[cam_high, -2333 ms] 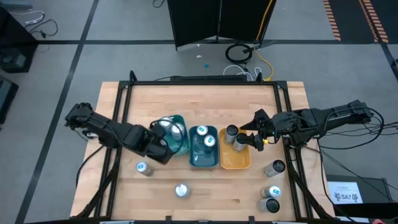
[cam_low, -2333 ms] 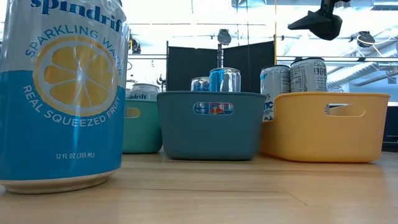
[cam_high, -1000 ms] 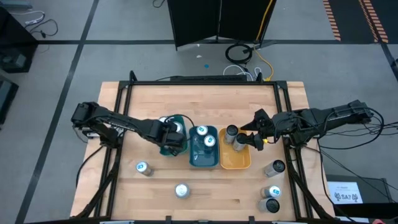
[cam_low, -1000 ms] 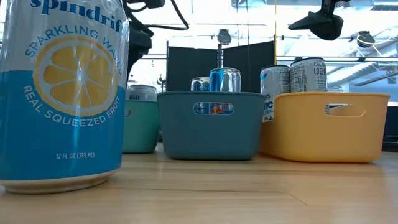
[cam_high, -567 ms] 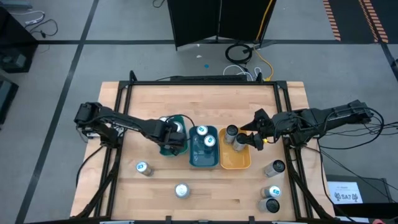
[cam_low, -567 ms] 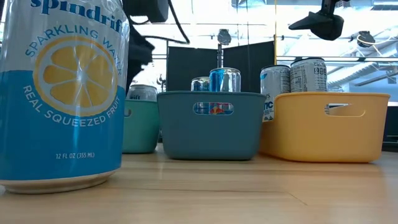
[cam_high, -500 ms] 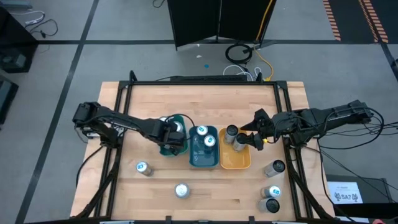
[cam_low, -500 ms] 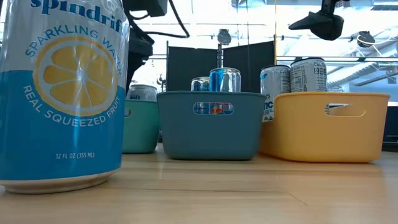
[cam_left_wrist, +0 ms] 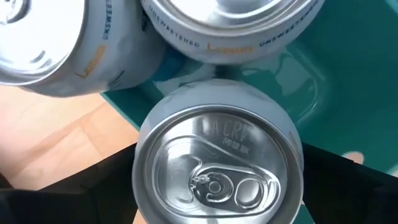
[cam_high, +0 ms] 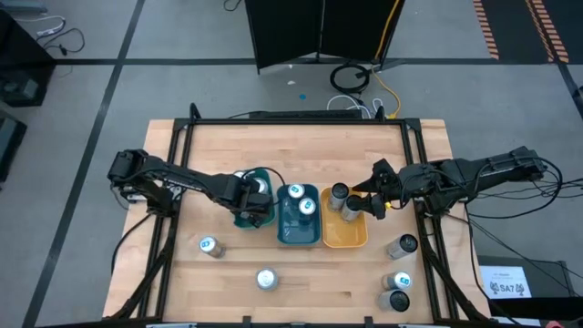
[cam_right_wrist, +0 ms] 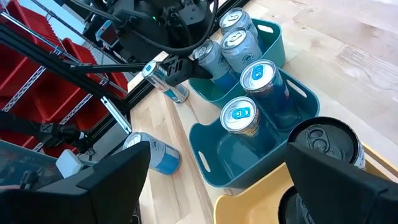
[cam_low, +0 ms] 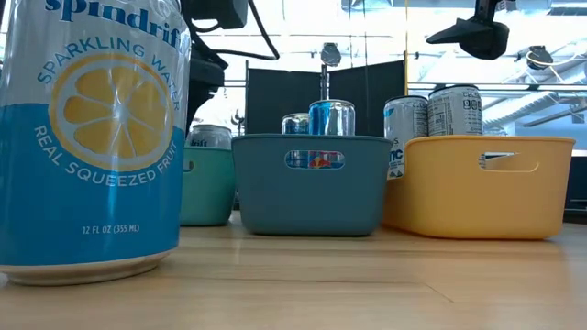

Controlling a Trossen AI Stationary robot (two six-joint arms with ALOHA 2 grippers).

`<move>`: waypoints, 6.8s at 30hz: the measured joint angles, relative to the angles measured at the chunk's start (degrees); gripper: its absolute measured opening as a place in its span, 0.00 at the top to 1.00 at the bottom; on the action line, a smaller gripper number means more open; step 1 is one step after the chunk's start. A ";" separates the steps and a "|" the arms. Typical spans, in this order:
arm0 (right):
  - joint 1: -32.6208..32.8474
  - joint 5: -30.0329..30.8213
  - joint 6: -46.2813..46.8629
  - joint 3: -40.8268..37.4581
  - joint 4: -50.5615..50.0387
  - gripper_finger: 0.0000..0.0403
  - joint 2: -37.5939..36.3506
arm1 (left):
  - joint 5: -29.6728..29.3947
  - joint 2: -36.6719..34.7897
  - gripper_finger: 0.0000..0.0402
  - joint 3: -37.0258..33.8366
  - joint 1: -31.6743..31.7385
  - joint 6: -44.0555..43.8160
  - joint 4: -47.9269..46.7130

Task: Sort soda cans
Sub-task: Put the blue-white soda can into the green bin, then put the white-blue soda can into the yellow bin

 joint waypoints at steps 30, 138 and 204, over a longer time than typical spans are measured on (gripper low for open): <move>0.00 -0.20 -1.29 0.00 -0.09 0.10 0.00 | 8.83 -0.12 0.08 3.76 -2.14 -5.24 -11.54; 29.64 -14.93 70.64 12.04 -52.50 0.23 23.10 | -6.38 -27.63 0.08 -20.06 -12.43 39.06 54.88; -2.11 -4.01 8.17 39.57 -47.35 0.39 47.93 | -8.47 -27.61 0.08 -20.06 -12.00 37.94 56.08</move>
